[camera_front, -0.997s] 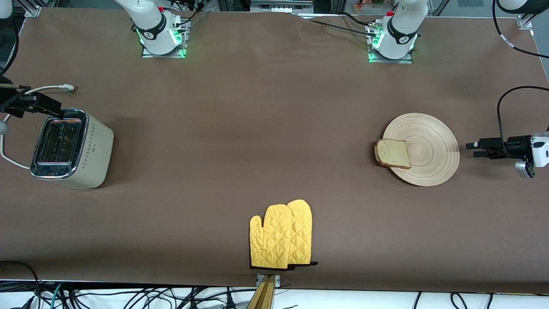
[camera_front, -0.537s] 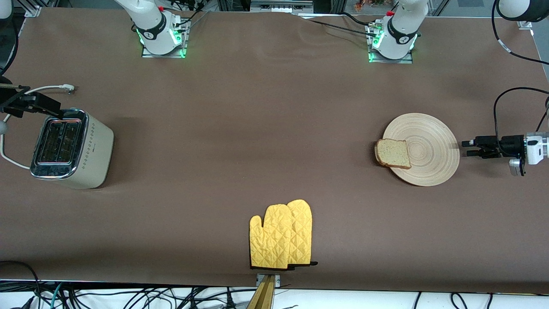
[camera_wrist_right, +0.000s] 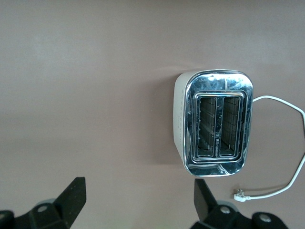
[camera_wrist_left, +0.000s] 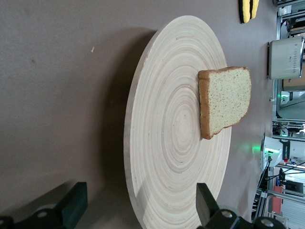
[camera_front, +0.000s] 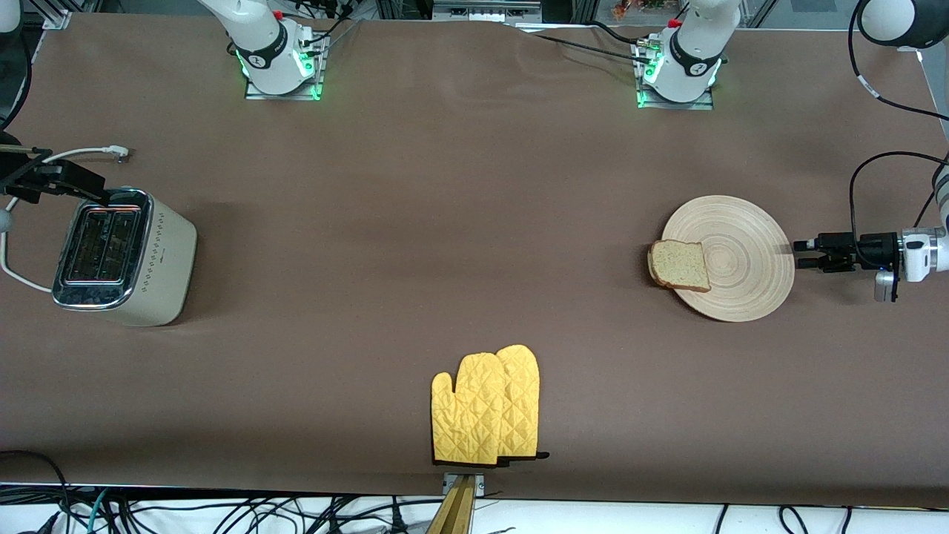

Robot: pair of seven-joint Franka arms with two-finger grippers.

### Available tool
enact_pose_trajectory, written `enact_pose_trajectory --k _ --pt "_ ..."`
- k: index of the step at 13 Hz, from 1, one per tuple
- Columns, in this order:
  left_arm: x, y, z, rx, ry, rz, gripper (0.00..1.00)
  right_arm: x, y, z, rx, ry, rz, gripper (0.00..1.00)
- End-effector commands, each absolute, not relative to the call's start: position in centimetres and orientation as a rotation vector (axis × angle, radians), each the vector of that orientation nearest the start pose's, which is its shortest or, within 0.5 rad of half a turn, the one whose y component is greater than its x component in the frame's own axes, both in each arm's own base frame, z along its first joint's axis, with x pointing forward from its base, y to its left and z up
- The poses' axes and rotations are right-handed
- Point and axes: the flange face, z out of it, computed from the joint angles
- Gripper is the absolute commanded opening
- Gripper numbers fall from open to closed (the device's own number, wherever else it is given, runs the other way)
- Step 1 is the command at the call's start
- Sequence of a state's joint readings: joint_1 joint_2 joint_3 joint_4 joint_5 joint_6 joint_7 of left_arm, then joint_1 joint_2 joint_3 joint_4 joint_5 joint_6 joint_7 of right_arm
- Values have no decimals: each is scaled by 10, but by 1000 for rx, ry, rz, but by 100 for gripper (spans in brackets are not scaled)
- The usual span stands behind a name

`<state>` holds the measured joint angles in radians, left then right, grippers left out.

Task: Move plate and put bread in toaster
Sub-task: 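Move the left gripper toward the rim of the wooden plate, then lower the left gripper and close it on the plate rim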

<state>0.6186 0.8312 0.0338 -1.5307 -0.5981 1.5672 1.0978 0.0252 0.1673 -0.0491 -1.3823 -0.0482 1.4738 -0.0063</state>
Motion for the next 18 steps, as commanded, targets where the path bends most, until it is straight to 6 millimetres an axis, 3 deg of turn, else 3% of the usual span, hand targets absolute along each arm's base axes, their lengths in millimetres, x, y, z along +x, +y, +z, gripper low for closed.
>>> enact_pose_trajectory --k 1,18 --pt "532 326 144 2146 -225 -52 100 594 -20 610 -3185 35 114 100" --pt "527 304 119 2048 -180 -42 100 594 -20 610 -3185 37 111 100"
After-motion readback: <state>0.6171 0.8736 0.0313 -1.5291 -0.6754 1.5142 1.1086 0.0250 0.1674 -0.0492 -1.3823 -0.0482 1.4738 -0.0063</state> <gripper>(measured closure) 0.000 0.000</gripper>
